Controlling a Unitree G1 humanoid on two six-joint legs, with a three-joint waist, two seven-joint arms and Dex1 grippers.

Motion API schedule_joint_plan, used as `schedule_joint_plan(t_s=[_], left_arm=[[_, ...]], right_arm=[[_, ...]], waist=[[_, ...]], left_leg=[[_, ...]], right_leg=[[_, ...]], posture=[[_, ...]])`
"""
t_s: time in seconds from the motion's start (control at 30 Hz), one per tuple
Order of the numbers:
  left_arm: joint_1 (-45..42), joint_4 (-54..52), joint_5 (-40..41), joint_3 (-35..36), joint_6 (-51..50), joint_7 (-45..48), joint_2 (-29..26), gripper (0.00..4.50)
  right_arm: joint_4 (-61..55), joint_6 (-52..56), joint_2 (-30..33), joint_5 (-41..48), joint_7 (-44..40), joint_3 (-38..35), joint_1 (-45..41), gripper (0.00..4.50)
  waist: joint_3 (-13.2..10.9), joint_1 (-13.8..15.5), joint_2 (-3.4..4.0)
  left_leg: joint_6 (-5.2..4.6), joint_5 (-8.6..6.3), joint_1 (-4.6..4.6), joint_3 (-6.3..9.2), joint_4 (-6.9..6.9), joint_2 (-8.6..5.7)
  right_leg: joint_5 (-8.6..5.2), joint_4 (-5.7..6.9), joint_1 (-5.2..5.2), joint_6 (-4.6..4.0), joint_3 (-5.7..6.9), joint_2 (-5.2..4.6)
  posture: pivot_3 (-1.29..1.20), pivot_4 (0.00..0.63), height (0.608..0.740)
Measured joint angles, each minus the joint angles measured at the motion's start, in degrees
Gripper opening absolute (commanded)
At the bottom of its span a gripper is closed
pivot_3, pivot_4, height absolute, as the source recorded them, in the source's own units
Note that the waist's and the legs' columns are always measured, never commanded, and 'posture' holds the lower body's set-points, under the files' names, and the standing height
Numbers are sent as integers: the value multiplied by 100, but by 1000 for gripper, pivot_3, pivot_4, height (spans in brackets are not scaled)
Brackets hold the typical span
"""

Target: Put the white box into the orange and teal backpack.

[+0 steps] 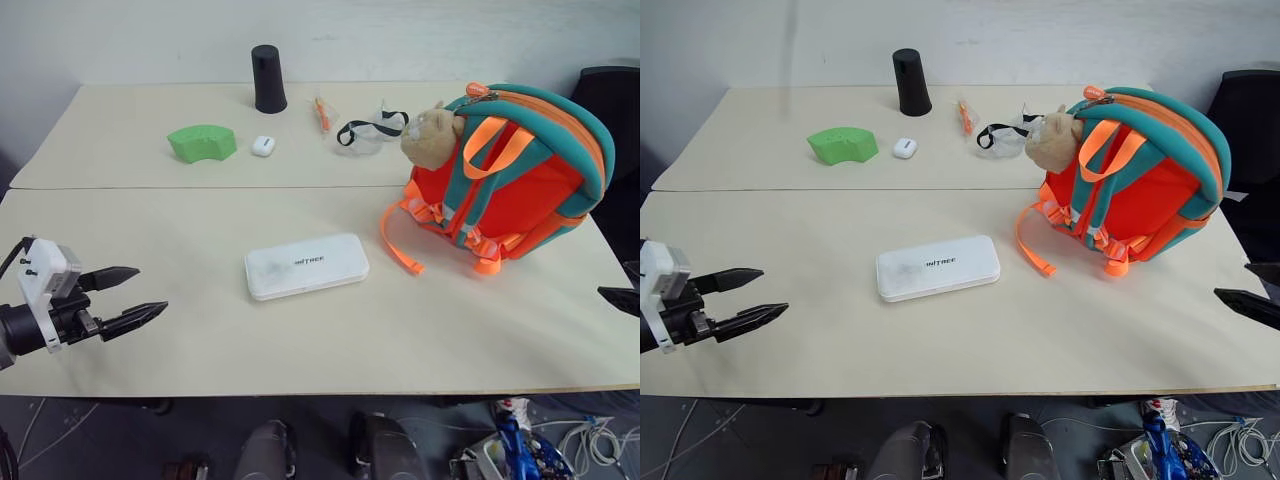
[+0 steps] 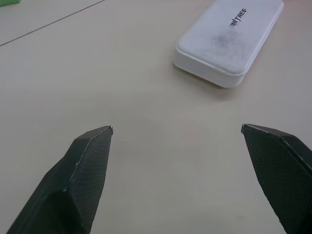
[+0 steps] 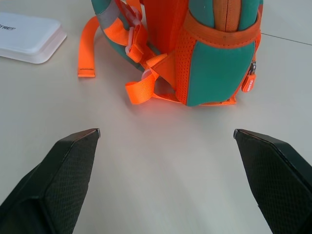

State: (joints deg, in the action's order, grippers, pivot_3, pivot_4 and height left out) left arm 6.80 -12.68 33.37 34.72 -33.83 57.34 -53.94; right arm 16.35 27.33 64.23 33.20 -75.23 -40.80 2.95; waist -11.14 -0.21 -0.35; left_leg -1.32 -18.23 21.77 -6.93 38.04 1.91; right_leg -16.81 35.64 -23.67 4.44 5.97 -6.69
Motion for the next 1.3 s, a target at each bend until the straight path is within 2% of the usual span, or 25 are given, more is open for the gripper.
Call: schedule_joint_plan(t_s=[0.67,0.97,1.07,1.17,1.27,1.3], left_arm=[[-104,34,-57,-219,-9,-32,-26,4453],[-821,-22,220,-647,-374,101,-125,4453],[-1285,-64,192,-1168,-466,87,-240,4453],[-1659,-44,-327,-1872,-478,-247,-368,4453],[-2074,11,-647,-2295,-718,-809,-117,4500],[-2171,3,-681,-2373,-805,-978,5,4314]], right_arm=[[-293,-83,-177,-58,233,0,196,4500],[-1853,605,-458,314,694,15,267,4500],[-2708,791,-540,523,850,318,185,4500],[-3287,758,-604,506,944,1062,-55,4500],[-3438,711,-726,343,1102,1854,-529,3912],[-3437,671,-822,241,1199,2160,-763,3566]], waist=[[0,1,0],[0,11,0],[0,15,0],[0,2,0],[-2,9,-4],[-2,6,-6]], left_leg=[[6,-2,-3,0,0,1],[7,3,-4,1,0,0],[10,4,-10,2,0,0],[9,5,-14,-5,0,-1],[4,8,-12,-5,2,-2],[4,9,-13,-5,3,-3]], right_leg=[[0,5,0,0,-2,0],[0,13,1,0,-3,0],[0,16,5,0,-3,3],[0,16,6,0,-6,8],[1,18,6,2,-5,8],[1,19,6,2,-6,8]], posture=[[0,150,740],[0,150,740],[0,150,740],[0,150,740],[0,150,740],[0,150,740]])
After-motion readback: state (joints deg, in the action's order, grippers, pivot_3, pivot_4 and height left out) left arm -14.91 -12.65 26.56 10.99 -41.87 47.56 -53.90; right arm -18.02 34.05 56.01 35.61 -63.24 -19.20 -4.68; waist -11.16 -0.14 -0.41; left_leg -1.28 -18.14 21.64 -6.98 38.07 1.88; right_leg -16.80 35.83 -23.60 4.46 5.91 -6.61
